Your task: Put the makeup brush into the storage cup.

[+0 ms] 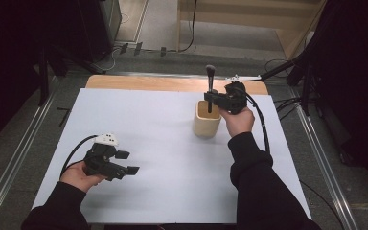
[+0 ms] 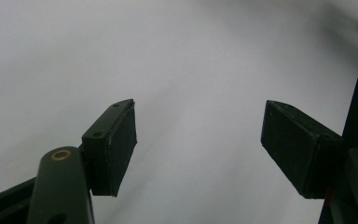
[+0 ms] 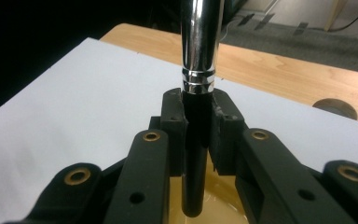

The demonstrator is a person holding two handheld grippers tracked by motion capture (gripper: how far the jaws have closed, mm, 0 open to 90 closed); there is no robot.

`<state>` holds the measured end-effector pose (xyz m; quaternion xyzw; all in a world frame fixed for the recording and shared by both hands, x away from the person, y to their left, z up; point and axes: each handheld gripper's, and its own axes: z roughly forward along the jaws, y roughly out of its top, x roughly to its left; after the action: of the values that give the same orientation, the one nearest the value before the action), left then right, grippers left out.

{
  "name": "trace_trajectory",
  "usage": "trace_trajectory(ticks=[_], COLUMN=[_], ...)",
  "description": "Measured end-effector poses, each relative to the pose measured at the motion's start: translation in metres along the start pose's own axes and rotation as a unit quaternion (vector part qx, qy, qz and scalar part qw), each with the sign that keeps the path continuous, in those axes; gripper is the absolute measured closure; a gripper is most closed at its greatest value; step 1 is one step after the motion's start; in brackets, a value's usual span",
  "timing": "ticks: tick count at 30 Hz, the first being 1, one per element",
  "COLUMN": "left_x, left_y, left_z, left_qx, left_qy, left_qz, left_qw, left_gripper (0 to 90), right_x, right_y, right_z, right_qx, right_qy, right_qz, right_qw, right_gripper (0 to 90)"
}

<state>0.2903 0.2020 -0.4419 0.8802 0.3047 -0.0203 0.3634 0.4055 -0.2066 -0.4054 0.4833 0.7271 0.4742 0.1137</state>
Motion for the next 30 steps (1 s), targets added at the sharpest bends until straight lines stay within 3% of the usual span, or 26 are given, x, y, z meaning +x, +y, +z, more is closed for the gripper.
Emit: trace_trajectory(ticks=[14,28,29,30], left_x=[-0.001,-0.001,-0.001,-0.001], left_y=[0.000,0.001,0.001,0.001], left_z=[0.000,-0.001,-0.002,-0.002], left_qx=[-0.005,-0.007,-0.008,-0.008], left_qy=[0.003,0.004,0.004,0.004], left_qz=[0.001,0.004,0.003,0.003], left_qw=[1.0000,1.0000,0.9999,1.0000], left_gripper=[27.7,28.0,28.0,28.0], right_x=[-0.006,-0.003,-0.004,-0.003], right_y=[-0.022,-0.029,-0.030,-0.030], right_z=[0.007,0.010,0.009,0.008], right_qx=[0.005,0.009,0.011,0.005], right_qy=[-0.002,-0.002,-0.002,-0.004], right_qz=[0.012,0.005,0.002,-0.003], right_qw=[0.9999,0.9999,0.9999,1.0000], right_gripper=[78.9,78.8,75.6,65.1])
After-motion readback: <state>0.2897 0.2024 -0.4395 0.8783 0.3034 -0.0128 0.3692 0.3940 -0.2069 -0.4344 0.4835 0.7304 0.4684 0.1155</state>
